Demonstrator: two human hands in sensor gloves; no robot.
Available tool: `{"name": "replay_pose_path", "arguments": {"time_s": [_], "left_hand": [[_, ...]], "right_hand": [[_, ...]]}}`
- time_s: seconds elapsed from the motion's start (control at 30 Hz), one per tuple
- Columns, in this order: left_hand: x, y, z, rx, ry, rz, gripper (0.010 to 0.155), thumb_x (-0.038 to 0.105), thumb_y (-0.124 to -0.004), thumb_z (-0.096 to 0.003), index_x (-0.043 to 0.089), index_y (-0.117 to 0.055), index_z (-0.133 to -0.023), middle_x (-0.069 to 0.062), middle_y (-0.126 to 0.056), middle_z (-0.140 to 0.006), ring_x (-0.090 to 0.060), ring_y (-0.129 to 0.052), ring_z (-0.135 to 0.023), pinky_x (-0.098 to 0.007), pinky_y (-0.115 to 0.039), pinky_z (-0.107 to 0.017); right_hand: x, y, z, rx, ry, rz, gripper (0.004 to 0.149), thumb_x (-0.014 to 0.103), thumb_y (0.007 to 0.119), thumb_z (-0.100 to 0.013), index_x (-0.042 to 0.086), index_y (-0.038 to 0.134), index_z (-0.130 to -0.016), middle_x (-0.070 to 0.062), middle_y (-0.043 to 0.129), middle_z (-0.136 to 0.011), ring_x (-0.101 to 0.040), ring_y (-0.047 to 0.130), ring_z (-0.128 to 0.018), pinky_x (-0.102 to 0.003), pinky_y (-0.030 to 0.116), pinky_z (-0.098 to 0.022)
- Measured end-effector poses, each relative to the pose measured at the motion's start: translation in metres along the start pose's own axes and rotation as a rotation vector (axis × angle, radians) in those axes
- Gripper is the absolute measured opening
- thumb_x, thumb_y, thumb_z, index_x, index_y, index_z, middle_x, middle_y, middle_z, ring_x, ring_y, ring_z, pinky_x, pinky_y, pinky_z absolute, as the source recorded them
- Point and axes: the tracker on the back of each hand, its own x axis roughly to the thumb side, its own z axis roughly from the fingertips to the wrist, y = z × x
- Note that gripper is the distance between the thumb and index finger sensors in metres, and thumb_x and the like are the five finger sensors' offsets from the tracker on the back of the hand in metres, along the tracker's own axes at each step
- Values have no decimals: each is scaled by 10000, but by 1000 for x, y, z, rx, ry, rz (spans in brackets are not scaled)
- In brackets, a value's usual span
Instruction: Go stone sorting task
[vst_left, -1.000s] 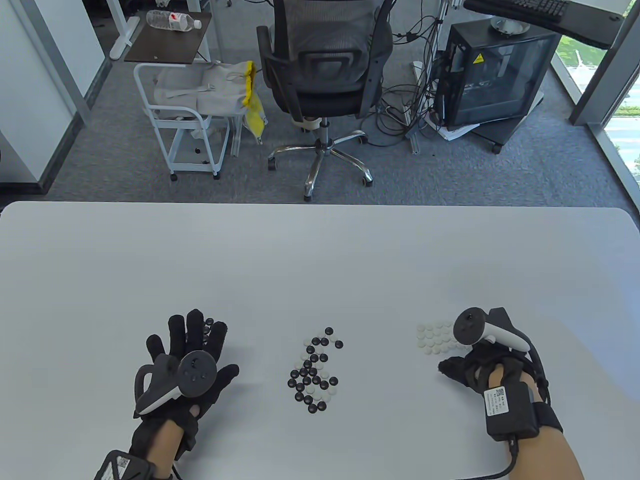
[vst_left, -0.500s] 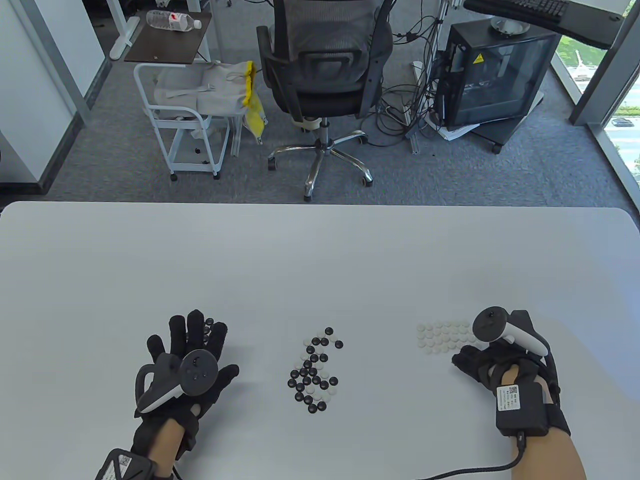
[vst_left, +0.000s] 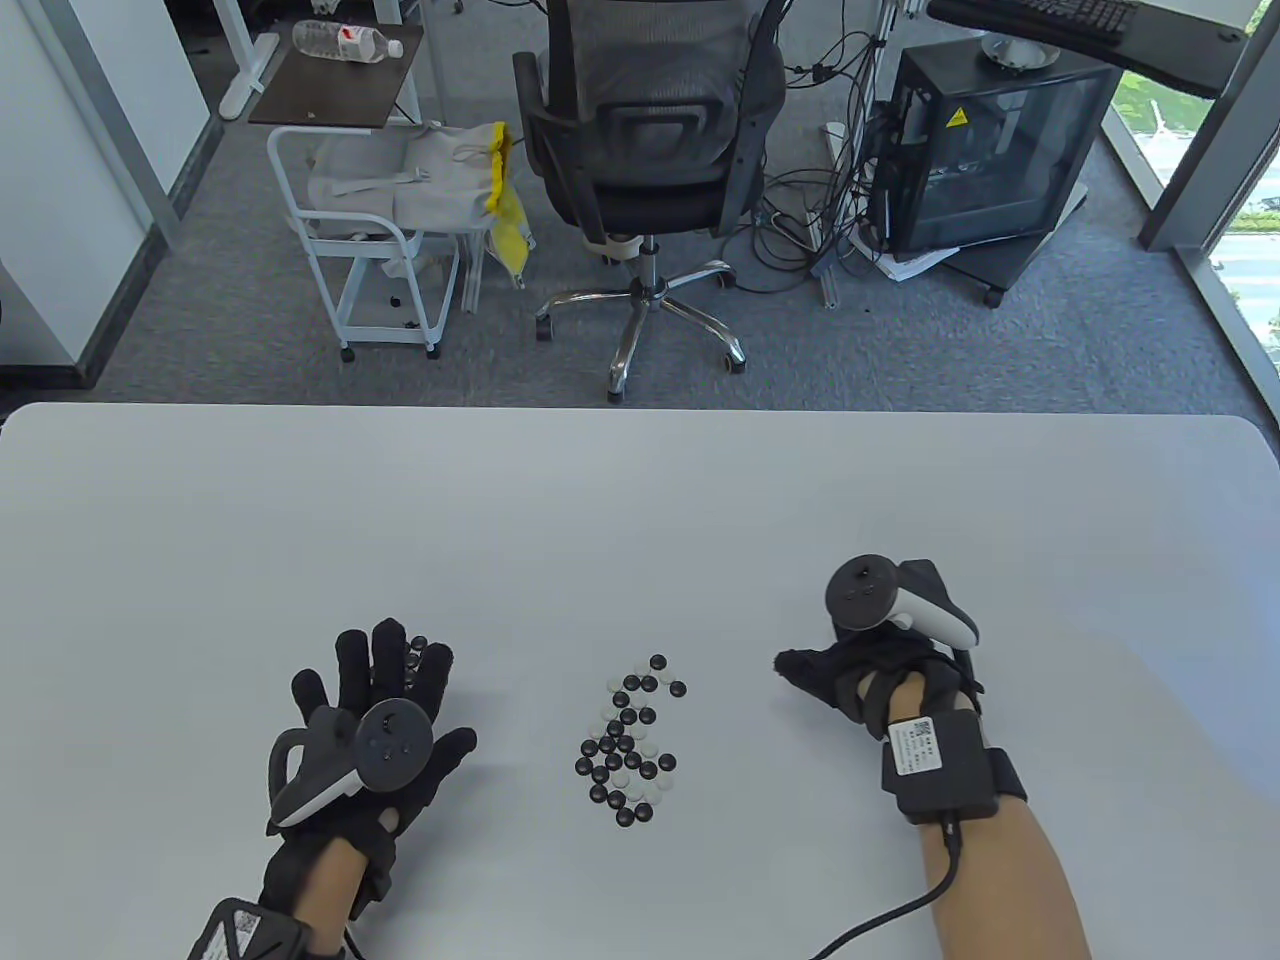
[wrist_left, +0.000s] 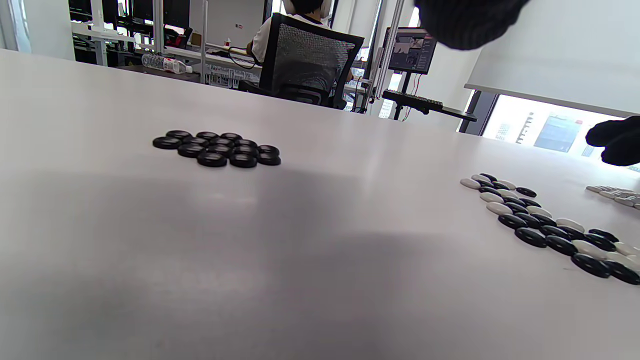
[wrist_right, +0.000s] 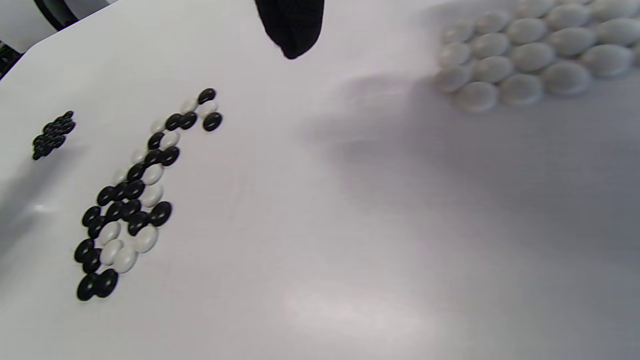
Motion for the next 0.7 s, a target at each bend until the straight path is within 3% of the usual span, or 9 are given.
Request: {"name": "replay_pose_path", "arguments": {"time_s": [0.17,0.3,0.53,0.7], "left_hand": [[-1,1,2,10,-5,9,822,565,-566,-572,180,-174,-1184,-269,144,-1119,-524,178,-933,-802,27,-502],[-3,3,4,19,-9,19,824,566,-565,-573,179,-172,-1184,-271,145,-1119,-525,179,-932,-803,28,-502],[-4,3,5,23,-8,32,823,565,-567,-572,180,-173,-1184,-270,145,-1119,-524,179,-933,-803,29,-501],[-4,3,5,18,-9,29,823,565,-566,-573,180,-172,-1184,-269,145,-1119,-524,180,-933,-802,30,-502]], "right_hand": [[44,16,-34,64,-65,73,670,500,519,-566,123,653,-1104,-368,54,-1120,-643,-44,-923,-896,129,-577],[60,23,-53,83,-77,88,669,499,522,-566,127,639,-1110,-368,45,-1117,-642,-47,-923,-895,122,-578],[65,29,-73,104,-52,96,665,498,522,-566,132,640,-1109,-366,46,-1116,-641,-43,-924,-895,121,-579],[54,24,-71,93,-20,74,656,498,521,-567,143,642,-1106,-365,57,-1118,-641,-37,-926,-895,123,-579]]}}
